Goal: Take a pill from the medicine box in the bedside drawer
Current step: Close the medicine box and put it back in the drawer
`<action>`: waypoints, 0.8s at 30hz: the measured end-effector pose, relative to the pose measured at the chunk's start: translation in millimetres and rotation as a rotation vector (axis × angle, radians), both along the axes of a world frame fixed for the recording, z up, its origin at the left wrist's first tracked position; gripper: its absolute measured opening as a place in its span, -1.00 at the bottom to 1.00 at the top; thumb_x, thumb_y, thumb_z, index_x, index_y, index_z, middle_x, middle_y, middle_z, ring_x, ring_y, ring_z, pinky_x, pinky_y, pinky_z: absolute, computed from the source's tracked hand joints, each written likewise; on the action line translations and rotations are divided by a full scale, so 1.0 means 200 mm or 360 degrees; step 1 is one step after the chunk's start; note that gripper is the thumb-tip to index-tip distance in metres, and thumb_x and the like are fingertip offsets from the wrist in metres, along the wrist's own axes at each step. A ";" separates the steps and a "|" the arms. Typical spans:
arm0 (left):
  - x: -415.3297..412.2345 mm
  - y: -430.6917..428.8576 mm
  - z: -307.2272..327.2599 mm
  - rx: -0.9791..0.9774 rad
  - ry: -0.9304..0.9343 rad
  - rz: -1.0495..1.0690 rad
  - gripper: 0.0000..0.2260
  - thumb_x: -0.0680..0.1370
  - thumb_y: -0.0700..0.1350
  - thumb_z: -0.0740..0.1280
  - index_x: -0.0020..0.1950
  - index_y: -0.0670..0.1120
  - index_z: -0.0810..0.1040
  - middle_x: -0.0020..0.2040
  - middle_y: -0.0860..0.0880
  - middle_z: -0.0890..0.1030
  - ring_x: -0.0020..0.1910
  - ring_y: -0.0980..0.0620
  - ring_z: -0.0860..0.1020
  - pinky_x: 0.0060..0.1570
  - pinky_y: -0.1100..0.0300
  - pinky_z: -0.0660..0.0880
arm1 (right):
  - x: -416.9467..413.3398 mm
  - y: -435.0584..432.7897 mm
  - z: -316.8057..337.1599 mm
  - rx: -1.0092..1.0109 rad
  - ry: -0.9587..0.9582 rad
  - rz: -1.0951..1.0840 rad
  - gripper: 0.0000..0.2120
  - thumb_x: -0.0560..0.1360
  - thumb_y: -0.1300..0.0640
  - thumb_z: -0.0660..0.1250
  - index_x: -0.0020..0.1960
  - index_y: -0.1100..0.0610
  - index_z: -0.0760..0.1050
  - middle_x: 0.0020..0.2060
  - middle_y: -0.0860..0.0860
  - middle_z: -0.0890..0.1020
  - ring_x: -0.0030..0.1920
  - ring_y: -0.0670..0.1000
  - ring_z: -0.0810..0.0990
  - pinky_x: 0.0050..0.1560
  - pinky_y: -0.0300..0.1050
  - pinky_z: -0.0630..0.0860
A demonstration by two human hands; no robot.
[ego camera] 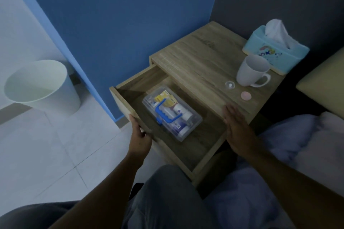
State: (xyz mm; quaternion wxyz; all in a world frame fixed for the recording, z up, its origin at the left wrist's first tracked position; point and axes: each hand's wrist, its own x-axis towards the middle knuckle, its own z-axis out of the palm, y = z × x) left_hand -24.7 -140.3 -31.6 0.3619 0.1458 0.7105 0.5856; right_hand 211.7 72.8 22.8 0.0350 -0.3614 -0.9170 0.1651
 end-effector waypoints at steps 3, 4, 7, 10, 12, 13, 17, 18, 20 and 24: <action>-0.01 0.01 -0.02 0.0043 -0.0054 -0.0048 -0.18 0.57 -0.25 0.27 0.49 0.41 -0.14 0.53 0.15 0.22 0.24 0.17 0.38 0.30 -0.13 0.38 | 0.00 0.01 0.00 -0.0049 0.0065 -0.0024 -0.42 0.55 0.43 0.22 0.54 0.29 0.18 0.55 0.20 0.20 0.58 0.17 0.10 0.56 -0.02 0.00; -0.01 0.02 -0.03 0.0047 -0.0069 -0.0060 -0.18 0.57 -0.25 0.27 0.49 0.40 -0.16 0.54 0.15 0.20 0.23 0.18 0.37 0.31 -0.12 0.37 | 0.00 0.01 0.00 -0.0057 0.0092 -0.0029 -0.42 0.55 0.43 0.22 0.54 0.29 0.19 0.55 0.20 0.21 0.58 0.17 0.10 0.56 -0.01 0.02; 0.00 0.10 -0.02 0.0065 -0.0109 -0.0075 -0.18 0.59 -0.26 0.25 0.51 0.35 -0.21 0.56 0.12 0.16 0.28 0.14 0.35 0.32 -0.11 0.36 | 0.00 0.01 0.00 -0.0052 0.0157 -0.0043 -0.44 0.55 0.44 0.20 0.53 0.29 0.23 0.54 0.20 0.24 0.58 0.17 0.12 0.56 0.08 0.10; 0.01 0.20 -0.02 0.0087 -0.0132 -0.0106 -0.17 0.59 -0.26 0.25 0.53 0.31 -0.25 0.57 0.07 0.16 0.30 0.12 0.32 0.31 -0.06 0.36 | 0.00 0.02 -0.02 -0.0039 0.0176 -0.0044 -0.46 0.57 0.41 0.18 0.53 0.28 0.23 0.55 0.17 0.24 0.58 0.14 0.12 0.57 0.07 0.10; 0.01 0.28 -0.03 0.0091 -0.0154 -0.0126 -0.17 0.59 -0.26 0.24 0.54 0.28 -0.25 0.56 0.03 0.17 0.32 0.10 0.33 0.24 0.02 0.38 | -0.01 0.03 -0.03 -0.0038 0.0198 -0.0056 -0.49 0.58 0.39 0.16 0.53 0.27 0.24 0.55 0.16 0.24 0.58 0.13 0.12 0.57 0.07 0.09; 0.01 0.31 -0.03 0.0089 -0.0161 -0.0139 -0.18 0.59 -0.25 0.24 0.55 0.26 -0.24 0.56 0.01 0.18 0.34 0.08 0.33 0.23 0.03 0.38 | -0.01 0.03 -0.03 -0.0038 0.0209 -0.0065 -0.48 0.58 0.40 0.16 0.53 0.27 0.24 0.55 0.16 0.24 0.58 0.13 0.11 0.57 0.07 0.08; 0.03 0.45 -0.03 0.0095 -0.0170 -0.0204 -0.19 0.60 -0.23 0.23 0.55 0.24 -0.26 0.56 -0.02 0.19 0.36 0.04 0.34 0.26 0.02 0.40 | -0.01 0.03 -0.05 -0.0020 0.0230 -0.0070 -0.45 0.53 0.43 0.18 0.52 0.29 0.25 0.54 0.17 0.25 0.58 0.15 0.13 0.56 0.10 0.09; 0.03 0.48 -0.03 0.0101 -0.0160 -0.0217 -0.19 0.60 -0.22 0.23 0.55 0.25 -0.28 0.56 -0.01 0.17 0.35 0.07 0.34 0.26 0.03 0.40 | -0.01 0.03 -0.05 -0.0014 0.0249 -0.0078 -0.45 0.52 0.44 0.18 0.51 0.29 0.27 0.54 0.17 0.26 0.57 0.16 0.15 0.56 0.12 0.10; 0.04 0.56 -0.04 0.0115 -0.0157 -0.0237 -0.19 0.61 -0.20 0.23 0.53 0.27 -0.30 0.58 0.00 0.14 0.32 0.09 0.32 0.33 -0.04 0.36 | -0.01 0.03 -0.06 -0.0004 0.0291 -0.0100 -0.46 0.53 0.44 0.18 0.50 0.28 0.29 0.53 0.17 0.29 0.57 0.16 0.17 0.55 0.12 0.13; 0.06 0.70 -0.04 0.0078 -0.0141 -0.0245 -0.20 0.62 -0.13 0.23 0.52 0.30 -0.32 0.58 0.00 0.12 0.29 0.13 0.29 0.36 -0.11 0.32 | -0.02 0.03 -0.07 -0.0061 0.0345 -0.0164 -0.47 0.55 0.41 0.18 0.51 0.24 0.29 0.53 0.10 0.29 0.57 0.08 0.16 0.55 0.09 0.14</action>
